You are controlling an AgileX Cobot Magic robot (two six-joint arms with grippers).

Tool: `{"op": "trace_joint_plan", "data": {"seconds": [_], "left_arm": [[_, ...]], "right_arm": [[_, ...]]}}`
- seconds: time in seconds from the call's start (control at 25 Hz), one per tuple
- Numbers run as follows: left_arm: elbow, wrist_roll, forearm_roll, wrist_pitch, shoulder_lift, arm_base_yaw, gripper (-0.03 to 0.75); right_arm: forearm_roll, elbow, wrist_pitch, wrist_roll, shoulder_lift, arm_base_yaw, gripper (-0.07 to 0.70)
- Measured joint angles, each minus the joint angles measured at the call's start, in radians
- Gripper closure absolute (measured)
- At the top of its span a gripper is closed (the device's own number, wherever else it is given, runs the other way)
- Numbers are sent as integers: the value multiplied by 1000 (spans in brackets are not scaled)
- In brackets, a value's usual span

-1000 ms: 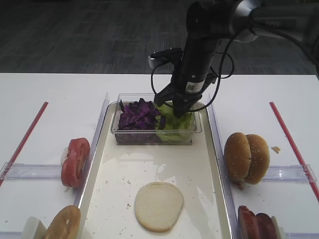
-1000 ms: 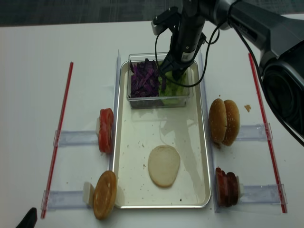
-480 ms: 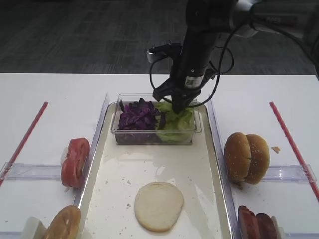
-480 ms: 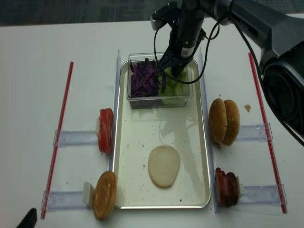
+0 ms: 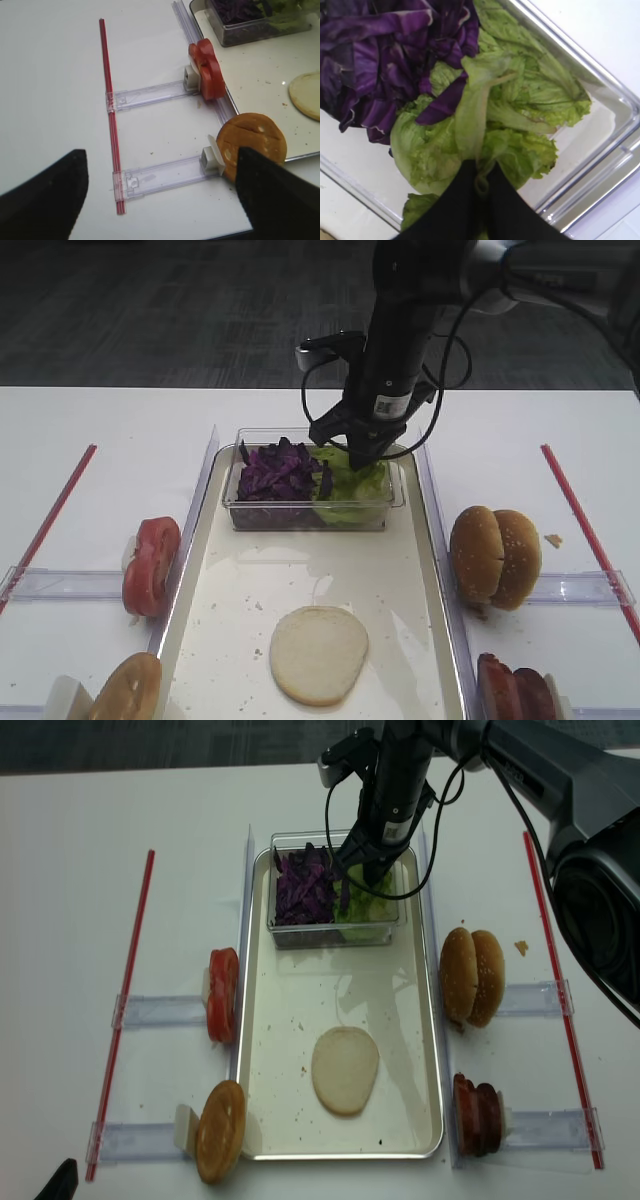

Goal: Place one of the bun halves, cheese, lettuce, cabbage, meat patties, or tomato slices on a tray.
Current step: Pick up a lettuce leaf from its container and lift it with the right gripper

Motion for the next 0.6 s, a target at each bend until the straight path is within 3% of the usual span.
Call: {"op": "trace_joint_plan", "data": {"seconds": [0.6], "left_arm": [[0, 0, 0, 0, 0, 0, 161]], "right_arm": [[26, -103, 24, 0, -27, -2, 563]]}}
